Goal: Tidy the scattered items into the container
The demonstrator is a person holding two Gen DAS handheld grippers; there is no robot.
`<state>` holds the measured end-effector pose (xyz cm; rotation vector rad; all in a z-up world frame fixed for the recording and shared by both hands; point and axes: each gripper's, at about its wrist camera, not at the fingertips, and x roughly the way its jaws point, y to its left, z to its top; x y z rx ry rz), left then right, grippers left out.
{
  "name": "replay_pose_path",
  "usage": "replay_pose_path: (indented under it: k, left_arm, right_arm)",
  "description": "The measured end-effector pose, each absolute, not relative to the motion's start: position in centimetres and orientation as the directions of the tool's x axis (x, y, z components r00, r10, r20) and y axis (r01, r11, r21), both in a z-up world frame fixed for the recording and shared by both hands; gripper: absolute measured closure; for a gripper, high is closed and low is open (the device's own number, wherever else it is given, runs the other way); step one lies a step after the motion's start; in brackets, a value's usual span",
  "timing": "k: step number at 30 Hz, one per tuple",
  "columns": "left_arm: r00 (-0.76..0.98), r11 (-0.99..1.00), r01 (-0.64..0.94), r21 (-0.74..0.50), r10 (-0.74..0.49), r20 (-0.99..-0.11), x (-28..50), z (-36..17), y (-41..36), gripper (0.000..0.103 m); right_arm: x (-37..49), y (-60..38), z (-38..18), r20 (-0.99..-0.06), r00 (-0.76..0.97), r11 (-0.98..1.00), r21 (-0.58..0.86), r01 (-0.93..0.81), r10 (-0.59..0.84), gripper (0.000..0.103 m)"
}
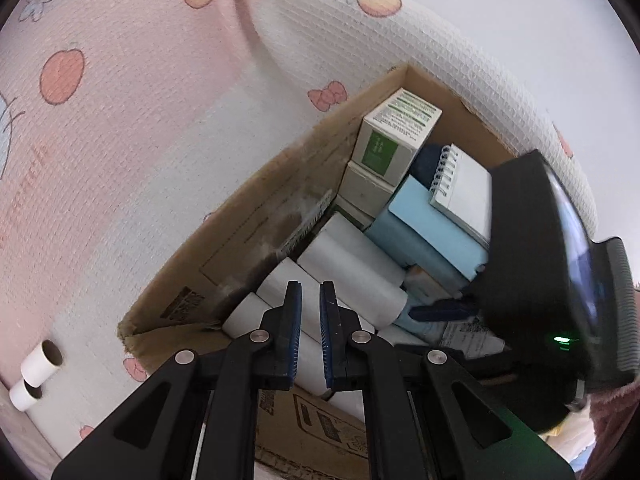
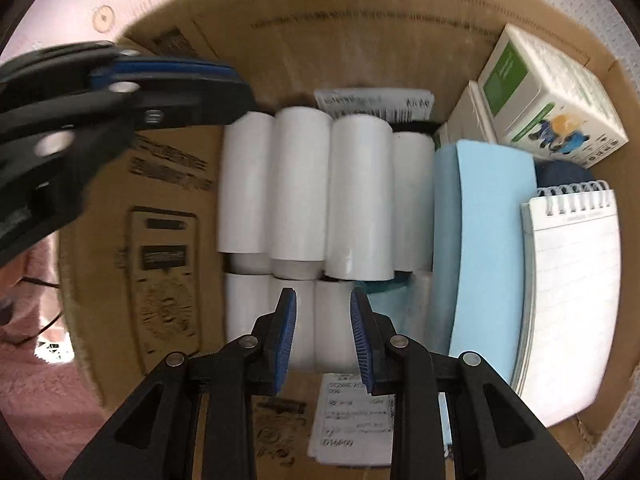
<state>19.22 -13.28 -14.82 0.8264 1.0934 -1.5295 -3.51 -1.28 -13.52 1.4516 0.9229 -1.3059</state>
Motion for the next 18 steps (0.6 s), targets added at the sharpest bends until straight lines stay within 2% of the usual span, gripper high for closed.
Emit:
replay_pose_path:
  k: [12,14,18]
  left_arm:
    - [-0.200,-0.057,0.980,-0.192,-0.338,-0.920,19.8,-15.4,-13.6,0.089]
    - [-0.179,-0.071,0.984,-0.164,-0.334,-0.925,19.2,-15.6,-13.6,0.085]
    - [-0.191,-0.103,0.981,-0.166,-0.324,-0.927,18.3,-15.6,-13.6,0.065]
  right_arm:
    - [-4.1,-3.0,-14.5,-0.988,0.154,-0.266,0.151,0.952,-0.010,0.079]
    - [-4.0,-2.9,-14.4,-0.989,0.150,-0.269,0.149,0.952,-0.016,0.079]
    - [-3.4,-2.5,-13.3,-0.992,0.121,-0.269,0.129,0.955,-0.048,0.077]
